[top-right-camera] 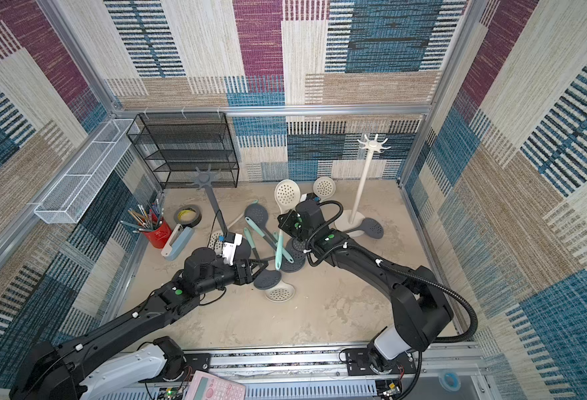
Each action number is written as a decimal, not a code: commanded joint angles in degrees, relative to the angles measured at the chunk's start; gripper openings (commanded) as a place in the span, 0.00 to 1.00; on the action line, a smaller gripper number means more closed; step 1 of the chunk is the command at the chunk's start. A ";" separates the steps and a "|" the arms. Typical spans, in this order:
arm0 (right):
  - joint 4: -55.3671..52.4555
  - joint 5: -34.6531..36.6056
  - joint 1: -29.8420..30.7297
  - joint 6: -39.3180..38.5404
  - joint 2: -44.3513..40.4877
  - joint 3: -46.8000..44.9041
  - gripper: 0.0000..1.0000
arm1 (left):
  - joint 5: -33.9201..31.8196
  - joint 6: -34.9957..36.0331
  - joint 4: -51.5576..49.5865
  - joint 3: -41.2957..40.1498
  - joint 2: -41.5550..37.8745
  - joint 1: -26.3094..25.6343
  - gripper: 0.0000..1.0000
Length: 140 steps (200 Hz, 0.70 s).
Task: Hang the skimmer on the kitchen utensil rack
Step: Pick up the skimmer from the center of the board.
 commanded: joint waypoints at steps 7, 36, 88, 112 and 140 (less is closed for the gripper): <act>4.13 3.11 0.08 4.02 -1.63 -1.88 0.12 | -1.20 -2.06 8.85 2.19 2.72 -1.99 0.65; 3.99 5.04 0.10 4.67 -2.18 -2.36 0.12 | -1.15 -3.38 12.31 2.64 4.71 -2.90 0.62; 6.17 8.23 0.04 7.52 -3.68 -4.64 0.13 | -2.18 -2.89 13.52 5.16 9.16 -4.56 0.53; 6.49 9.27 0.08 8.58 -3.75 -4.96 0.14 | -2.83 -3.35 17.68 5.19 11.88 -5.22 0.43; 7.08 9.78 0.06 9.14 -4.12 -5.71 0.15 | -3.67 -3.66 22.76 5.03 14.01 -5.60 0.24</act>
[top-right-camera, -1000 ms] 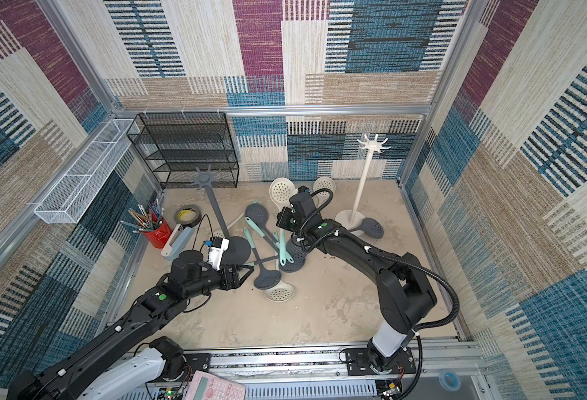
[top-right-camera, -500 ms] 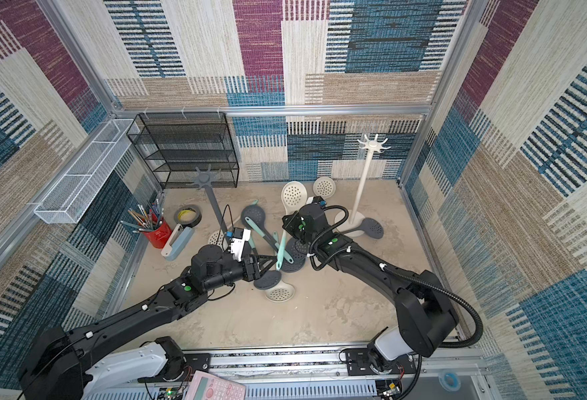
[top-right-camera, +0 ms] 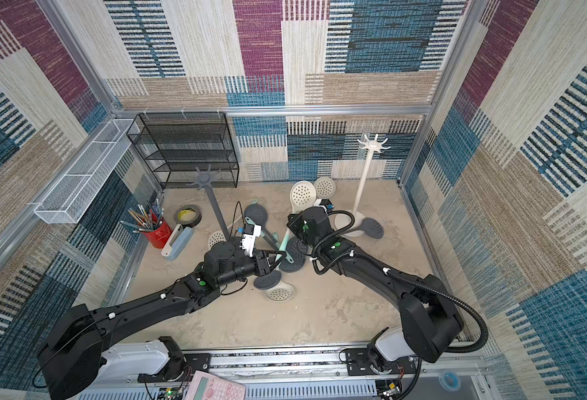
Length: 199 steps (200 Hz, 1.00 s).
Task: Hang the skimmer on the kitchen utensil rack
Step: Pick up the skimmer from the center of the board.
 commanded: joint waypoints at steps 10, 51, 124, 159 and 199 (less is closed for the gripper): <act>3.34 1.19 0.05 1.69 -0.60 -0.61 0.15 | -1.89 0.35 8.51 0.33 1.39 -0.27 0.18; 3.36 0.93 0.05 0.74 -1.31 -1.97 0.22 | -1.52 4.03 3.30 1.92 0.96 -0.27 0.02; 0.19 -0.87 0.07 -16.23 -5.76 -4.90 0.63 | -1.20 11.88 -17.10 7.96 -2.24 -0.01 0.00; -1.56 -1.72 0.09 -33.63 -9.40 -7.84 0.67 | 0.11 14.32 -26.47 9.51 -3.80 0.51 0.00; -1.21 -3.74 0.07 -53.03 -15.42 -11.18 0.67 | 1.58 18.14 -38.21 11.70 -5.77 2.17 0.00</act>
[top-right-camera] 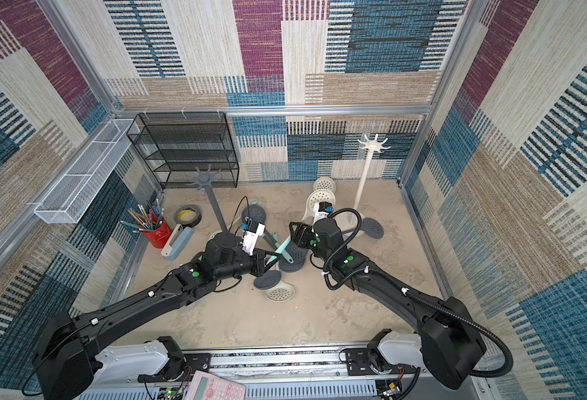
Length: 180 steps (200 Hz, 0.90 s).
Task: Hang the skimmer on the kitchen utensil rack
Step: Pick up the skimmer from the center of the board.
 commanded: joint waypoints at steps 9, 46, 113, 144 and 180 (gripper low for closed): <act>0.92 -2.60 0.09 -20.36 -4.38 -1.60 0.67 | 2.32 5.84 -11.33 2.66 -1.37 1.49 0.00; 3.28 -9.33 0.07 -40.54 -9.03 -2.30 0.66 | 4.90 12.29 -23.45 7.73 -1.95 3.40 0.00; -4.32 -16.30 -0.16 -67.26 -5.85 2.99 0.67 | 9.74 23.90 -39.83 16.57 -1.02 5.30 0.00; -10.66 -18.09 -1.83 -72.68 -2.03 8.62 0.66 | 8.78 28.31 -44.43 20.35 -0.06 5.64 0.00; -15.18 -20.28 -2.81 -76.00 -0.73 10.88 0.65 | 6.07 32.71 -48.30 23.59 1.04 5.79 0.00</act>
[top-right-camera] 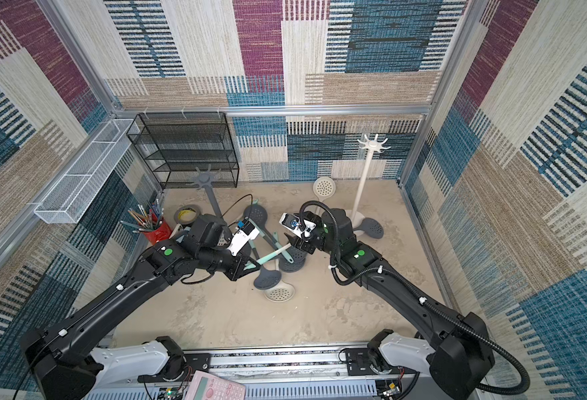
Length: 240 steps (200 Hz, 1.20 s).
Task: Hang the skimmer on the kitchen utensil rack
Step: Pick up the skimmer from the center of the board.
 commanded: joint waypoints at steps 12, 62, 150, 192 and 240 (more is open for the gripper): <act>-6.15 -3.33 -0.48 -5.77 0.41 1.83 0.65 | -3.08 7.23 -5.12 2.43 0.48 0.10 0.00; -9.79 -9.34 -0.73 -9.26 -0.16 1.53 0.64 | -6.99 12.74 -7.00 3.33 -0.04 0.10 0.00; -14.95 -16.23 -0.68 -12.15 5.66 6.33 0.58 | -12.53 19.60 -7.82 2.99 -1.10 0.10 0.00; -18.24 -15.01 -0.65 -14.33 10.73 10.16 0.55 | -12.76 21.58 -7.86 2.32 -2.38 0.12 0.00; -17.55 -14.98 -0.65 -14.69 13.11 11.51 0.49 | -11.51 22.18 -7.84 1.98 -3.03 0.14 0.00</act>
